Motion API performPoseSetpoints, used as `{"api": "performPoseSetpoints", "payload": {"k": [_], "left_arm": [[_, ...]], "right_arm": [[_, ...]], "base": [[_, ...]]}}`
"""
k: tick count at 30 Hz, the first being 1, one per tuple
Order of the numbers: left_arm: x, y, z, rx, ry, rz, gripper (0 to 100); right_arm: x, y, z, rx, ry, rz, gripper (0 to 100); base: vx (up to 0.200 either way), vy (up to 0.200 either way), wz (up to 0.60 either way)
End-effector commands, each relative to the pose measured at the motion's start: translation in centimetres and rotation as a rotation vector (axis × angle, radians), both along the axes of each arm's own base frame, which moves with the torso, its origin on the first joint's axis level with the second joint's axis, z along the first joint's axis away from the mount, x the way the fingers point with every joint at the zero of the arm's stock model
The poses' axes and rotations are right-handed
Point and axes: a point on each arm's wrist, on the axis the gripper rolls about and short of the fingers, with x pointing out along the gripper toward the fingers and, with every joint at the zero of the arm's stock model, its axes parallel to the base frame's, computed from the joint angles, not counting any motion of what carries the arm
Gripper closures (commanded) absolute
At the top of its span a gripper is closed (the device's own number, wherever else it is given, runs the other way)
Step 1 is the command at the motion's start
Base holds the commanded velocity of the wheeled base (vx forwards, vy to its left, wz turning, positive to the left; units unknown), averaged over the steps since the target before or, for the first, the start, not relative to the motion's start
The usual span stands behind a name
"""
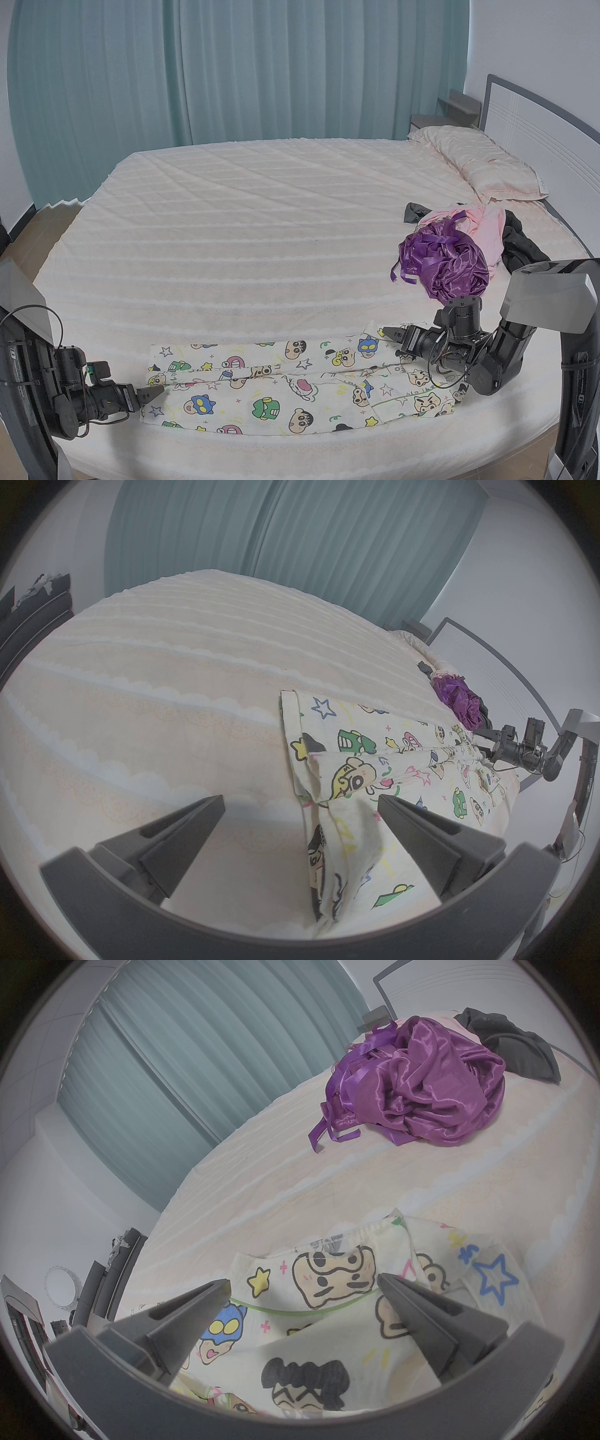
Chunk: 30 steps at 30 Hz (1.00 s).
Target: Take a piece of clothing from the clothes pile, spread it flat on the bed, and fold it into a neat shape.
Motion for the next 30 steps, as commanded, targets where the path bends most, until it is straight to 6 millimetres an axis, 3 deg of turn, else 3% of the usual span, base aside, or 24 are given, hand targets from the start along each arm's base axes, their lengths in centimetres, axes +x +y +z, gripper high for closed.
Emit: {"api": "performPoseSetpoints", "payload": {"k": [1,5,17,24,30], "left_arm": [[5.6,-1.9,15.8,-0.287,-0.346,0.307,0],[5.1,-2.6,17.5,-0.36,-0.324,0.32,0],[4.8,-2.6,17.9,-0.391,-0.324,0.342,0],[5.1,-2.6,17.2,-0.389,-0.272,0.353,0],[6.6,-2.3,15.9,-0.381,-0.143,0.376,0]], "right_arm": [[-4.0,-1.4,3.2,0.086,-0.052,-0.035,0],[-5.3,-1.9,3.8,0.093,-0.075,-0.037,0],[-6.3,-1.6,4.2,0.094,-0.074,-0.014,0],[-6.3,-1.5,4.1,0.094,-0.071,-0.011,0],[-6.3,-1.6,4.1,0.093,-0.07,-0.013,0]], "base": [[0.0,0.0,0.0],[0.0,0.0,0.0],[0.0,0.0,0.0],[0.0,0.0,0.0],[0.0,0.0,0.0]]}}
